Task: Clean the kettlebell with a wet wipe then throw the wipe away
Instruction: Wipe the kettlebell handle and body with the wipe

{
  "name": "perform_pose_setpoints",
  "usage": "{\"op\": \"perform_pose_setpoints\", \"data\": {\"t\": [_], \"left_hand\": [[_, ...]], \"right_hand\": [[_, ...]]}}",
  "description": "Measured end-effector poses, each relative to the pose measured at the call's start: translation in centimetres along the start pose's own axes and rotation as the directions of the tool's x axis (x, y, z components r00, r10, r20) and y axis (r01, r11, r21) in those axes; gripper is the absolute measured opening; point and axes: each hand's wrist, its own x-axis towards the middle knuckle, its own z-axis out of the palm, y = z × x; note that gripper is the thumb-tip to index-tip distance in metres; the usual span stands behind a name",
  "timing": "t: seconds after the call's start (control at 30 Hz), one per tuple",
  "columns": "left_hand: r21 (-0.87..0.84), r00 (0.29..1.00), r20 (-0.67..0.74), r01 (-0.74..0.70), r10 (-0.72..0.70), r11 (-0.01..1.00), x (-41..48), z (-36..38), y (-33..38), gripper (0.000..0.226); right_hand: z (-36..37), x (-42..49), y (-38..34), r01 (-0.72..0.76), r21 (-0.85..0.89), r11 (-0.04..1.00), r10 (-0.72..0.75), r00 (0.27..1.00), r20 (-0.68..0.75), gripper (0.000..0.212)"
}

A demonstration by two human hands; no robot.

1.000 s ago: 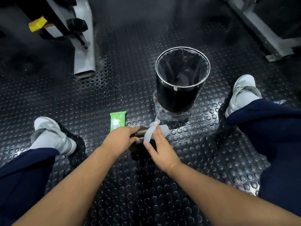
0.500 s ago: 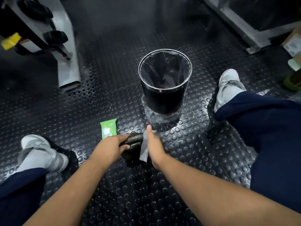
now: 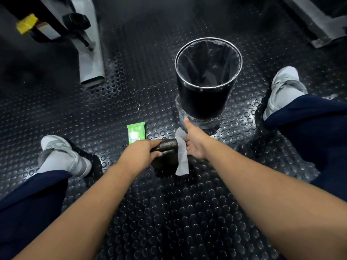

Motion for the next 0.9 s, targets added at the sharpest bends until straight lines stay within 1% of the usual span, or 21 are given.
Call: {"op": "perform_pose_setpoints", "data": {"t": [0.07,0.13,0.2,0.3,0.4,0.5,0.6,0.67,0.77,0.83,0.9], "left_hand": [[0.002,1.0,-0.001,-0.009,0.009,1.0,0.0,-0.1,0.0,0.052],[-0.001,1.0,-0.004,-0.025,0.025,1.0,0.0,0.0,0.0,0.051],[0.0,0.999,-0.004,-0.035,0.035,0.999,0.1,0.0,-0.2,0.05],[0.005,0.999,0.002,-0.039,0.039,0.999,0.1,0.0,-0.3,0.044],[0.0,0.999,0.003,-0.036,0.036,0.999,0.0,-0.1,-0.3,0.039],[-0.012,1.0,-0.004,-0.025,0.025,1.0,-0.2,-0.1,-0.1,0.046],[-0.021,1.0,0.015,-0.018,0.018,1.0,-0.3,-0.4,0.2,0.051],[0.007,1.0,0.017,-0.014,0.014,1.0,-0.5,-0.8,-0.3,0.046],[0.002,0.998,0.048,-0.035,0.035,0.999,-0.4,-1.1,0.4,0.041],[0.012,0.997,0.063,-0.036,0.035,0.999,-0.2,-0.9,0.3,0.04],[0.02,0.998,0.062,-0.031,0.029,0.999,0.1,-0.6,-0.2,0.042]], "right_hand": [[0.3,1.1,1.0,-0.031,-0.009,0.999,0.031,1.0,-0.002,0.098],[0.6,1.2,1.6,-0.052,0.005,0.999,0.052,0.999,0.002,0.088],[1.0,1.5,1.7,-0.069,0.01,0.998,0.068,0.997,0.027,0.085],[1.0,1.4,1.0,-0.07,-0.049,0.996,0.072,0.996,0.048,0.089],[0.3,1.0,-0.4,-0.086,-0.088,0.992,0.092,0.993,0.076,0.085],[-0.4,0.5,-2.2,-0.084,-0.136,0.987,0.097,0.991,0.091,0.082],[-0.3,1.0,-2.2,-0.081,-0.205,0.975,0.1,0.991,0.086,0.093],[1.0,1.8,-1.3,-0.071,-0.245,0.967,0.1,0.989,0.108,0.093],[0.6,3.0,0.6,-0.072,-0.226,0.972,0.1,0.988,0.116,0.091],[0.3,3.0,0.8,-0.059,-0.267,0.962,0.093,0.989,0.117,0.092],[0.0,2.6,-0.6,-0.042,-0.358,0.933,0.097,0.986,0.138,0.09]]}}
